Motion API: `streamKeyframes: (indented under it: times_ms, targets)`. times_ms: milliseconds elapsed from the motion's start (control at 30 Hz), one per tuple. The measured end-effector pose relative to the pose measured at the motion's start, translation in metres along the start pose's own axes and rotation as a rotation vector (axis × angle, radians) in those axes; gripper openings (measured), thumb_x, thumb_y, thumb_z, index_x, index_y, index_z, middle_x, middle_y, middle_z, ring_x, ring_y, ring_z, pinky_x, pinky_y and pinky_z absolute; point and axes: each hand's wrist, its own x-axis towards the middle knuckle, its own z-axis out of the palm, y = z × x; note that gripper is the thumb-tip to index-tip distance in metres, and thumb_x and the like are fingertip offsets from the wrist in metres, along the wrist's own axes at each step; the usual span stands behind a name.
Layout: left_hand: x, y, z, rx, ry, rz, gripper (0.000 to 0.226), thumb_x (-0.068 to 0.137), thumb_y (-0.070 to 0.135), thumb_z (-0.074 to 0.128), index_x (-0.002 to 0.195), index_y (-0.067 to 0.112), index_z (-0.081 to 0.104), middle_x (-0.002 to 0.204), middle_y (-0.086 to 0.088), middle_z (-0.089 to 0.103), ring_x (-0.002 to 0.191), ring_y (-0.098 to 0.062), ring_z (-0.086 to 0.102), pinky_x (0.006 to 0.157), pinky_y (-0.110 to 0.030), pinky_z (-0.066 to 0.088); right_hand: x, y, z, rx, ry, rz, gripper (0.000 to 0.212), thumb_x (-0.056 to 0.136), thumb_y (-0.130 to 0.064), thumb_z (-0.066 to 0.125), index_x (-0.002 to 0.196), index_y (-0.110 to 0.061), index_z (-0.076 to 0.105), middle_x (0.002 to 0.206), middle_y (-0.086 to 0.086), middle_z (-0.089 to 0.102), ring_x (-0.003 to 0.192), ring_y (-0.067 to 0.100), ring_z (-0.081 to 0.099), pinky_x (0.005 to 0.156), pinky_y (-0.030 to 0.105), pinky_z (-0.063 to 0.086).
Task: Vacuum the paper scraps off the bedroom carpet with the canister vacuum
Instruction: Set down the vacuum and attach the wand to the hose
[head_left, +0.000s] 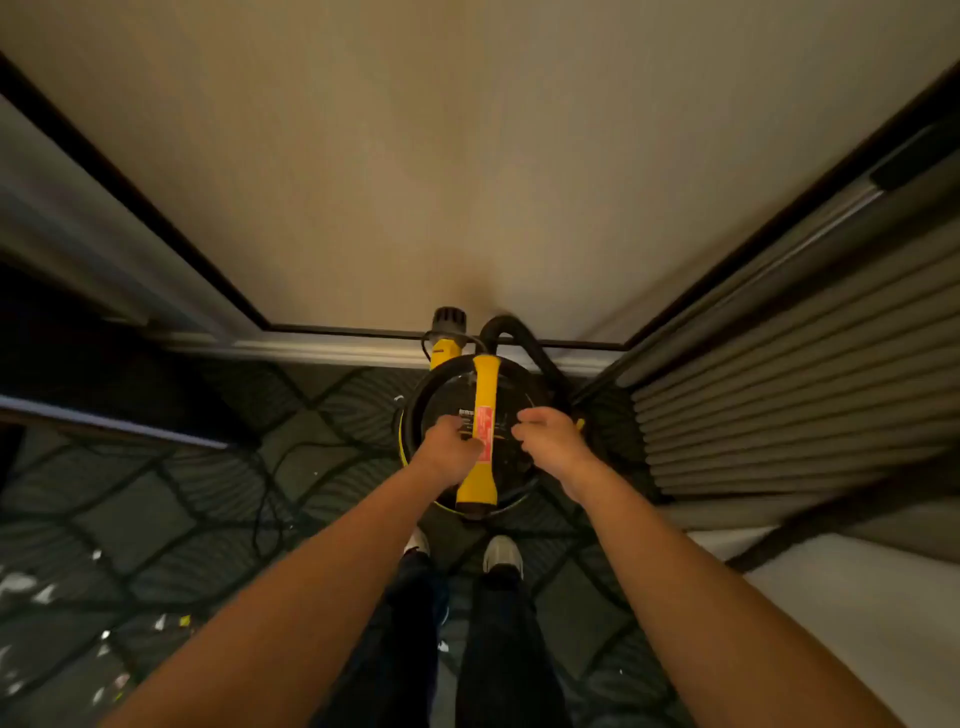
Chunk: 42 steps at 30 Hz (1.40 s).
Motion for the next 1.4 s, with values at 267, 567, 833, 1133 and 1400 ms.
streamKeyframes:
  times_ms: [267, 567, 833, 1133, 1400]
  targets:
    - [0.006, -0.012, 0.032, -0.058, 0.100, -0.003, 0.023, 0.093, 0.021, 0.053, 0.096, 0.002, 0.067, 0.080, -0.001, 0.062, 0.077, -0.014, 0.058, 0.064, -0.027, 0.039, 0.046, 0.001, 0.015, 0.249, -0.151, 0.135, 0.046, 0.099, -0.017, 0.055, 0.142, -0.006, 0.044, 0.130, 0.019, 0.059, 0.120, 0.030, 0.057, 0.099, 0.041, 0.047]
    - [-0.008, -0.014, 0.046, -0.085, 0.194, -0.043, 0.022, 0.093, 0.020, 0.054, 0.106, 0.006, 0.065, 0.100, -0.013, 0.067, 0.095, -0.025, 0.062, 0.075, -0.029, 0.043, 0.073, 0.007, 0.034, 0.342, -0.220, 0.162, 0.022, 0.101, -0.013, 0.048, 0.120, -0.007, 0.059, 0.117, 0.017, 0.063, 0.106, 0.029, 0.061, 0.081, 0.038, 0.052]
    - [-0.018, -0.020, 0.053, -0.028, 0.205, -0.068, 0.021, 0.093, 0.023, 0.056, 0.106, 0.010, 0.067, 0.102, -0.009, 0.068, 0.095, -0.024, 0.063, 0.079, -0.032, 0.047, 0.070, 0.011, 0.030, 0.212, -0.302, 0.190, 0.031, 0.103, -0.019, 0.045, 0.130, -0.005, 0.053, 0.120, 0.017, 0.062, 0.110, 0.031, 0.061, 0.085, 0.045, 0.051]
    - [-0.042, -0.030, 0.054, 0.160, 0.152, -0.064, 0.019, 0.089, 0.028, 0.060, 0.102, 0.020, 0.072, 0.093, -0.004, 0.070, 0.087, -0.020, 0.064, 0.074, -0.032, 0.049, 0.040, 0.027, 0.024, 0.207, -0.275, 0.228, 0.026, 0.102, -0.017, 0.048, 0.126, -0.007, 0.054, 0.117, 0.016, 0.063, 0.106, 0.029, 0.062, 0.085, 0.044, 0.053]
    - [-0.089, -0.062, 0.071, 0.301, 0.054, 0.032, 0.022, 0.088, 0.034, 0.063, 0.105, 0.025, 0.072, 0.084, 0.006, 0.066, 0.081, -0.013, 0.062, 0.069, -0.028, 0.047, -0.016, 0.081, 0.028, 0.303, -0.196, 0.247, 0.030, 0.102, -0.019, 0.049, 0.128, -0.004, 0.055, 0.119, 0.017, 0.065, 0.103, 0.029, 0.064, 0.085, 0.045, 0.053]
